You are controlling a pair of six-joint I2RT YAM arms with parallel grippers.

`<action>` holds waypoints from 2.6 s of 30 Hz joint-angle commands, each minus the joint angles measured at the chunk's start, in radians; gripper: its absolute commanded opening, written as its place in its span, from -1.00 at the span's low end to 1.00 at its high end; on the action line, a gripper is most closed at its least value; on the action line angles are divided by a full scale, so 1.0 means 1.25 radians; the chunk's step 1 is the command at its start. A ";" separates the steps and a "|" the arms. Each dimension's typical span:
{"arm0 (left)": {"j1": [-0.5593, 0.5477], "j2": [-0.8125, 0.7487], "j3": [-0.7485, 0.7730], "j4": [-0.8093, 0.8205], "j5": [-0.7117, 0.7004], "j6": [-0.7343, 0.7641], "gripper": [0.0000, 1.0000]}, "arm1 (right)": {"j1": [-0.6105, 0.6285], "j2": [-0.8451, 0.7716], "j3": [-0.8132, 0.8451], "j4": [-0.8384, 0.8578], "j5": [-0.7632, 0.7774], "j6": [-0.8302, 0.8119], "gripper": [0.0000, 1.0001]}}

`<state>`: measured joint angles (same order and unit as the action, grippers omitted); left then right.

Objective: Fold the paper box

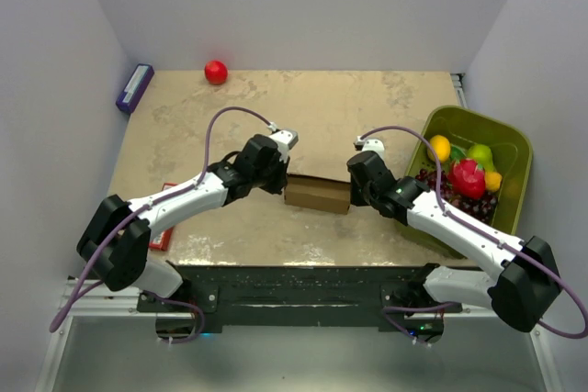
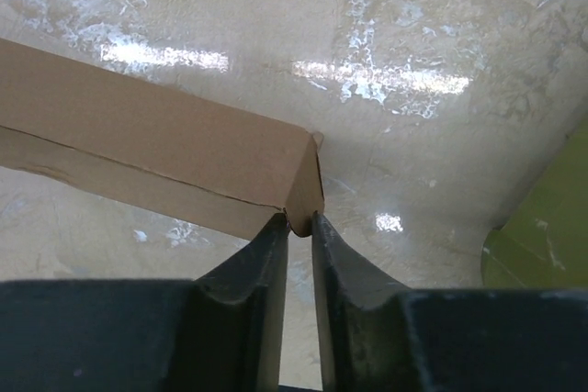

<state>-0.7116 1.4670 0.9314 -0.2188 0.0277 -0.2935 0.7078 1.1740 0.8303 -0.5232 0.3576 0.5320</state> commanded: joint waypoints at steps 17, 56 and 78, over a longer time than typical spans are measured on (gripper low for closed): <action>-0.059 0.039 -0.001 -0.053 -0.108 0.066 -1.00 | -0.128 0.014 0.040 0.047 -0.221 -0.037 -1.00; -0.005 -0.036 -0.020 0.107 0.017 -0.025 0.06 | -0.144 0.019 0.056 -0.005 -0.225 -0.138 -1.00; 0.000 0.035 -0.086 0.152 0.033 0.016 -0.75 | -0.143 0.033 0.111 -0.039 -0.284 -0.067 -1.00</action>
<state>-0.7006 1.4788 0.8497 -0.0090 0.0643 -0.3168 0.5236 1.2171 0.9035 -0.5743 0.0677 0.4011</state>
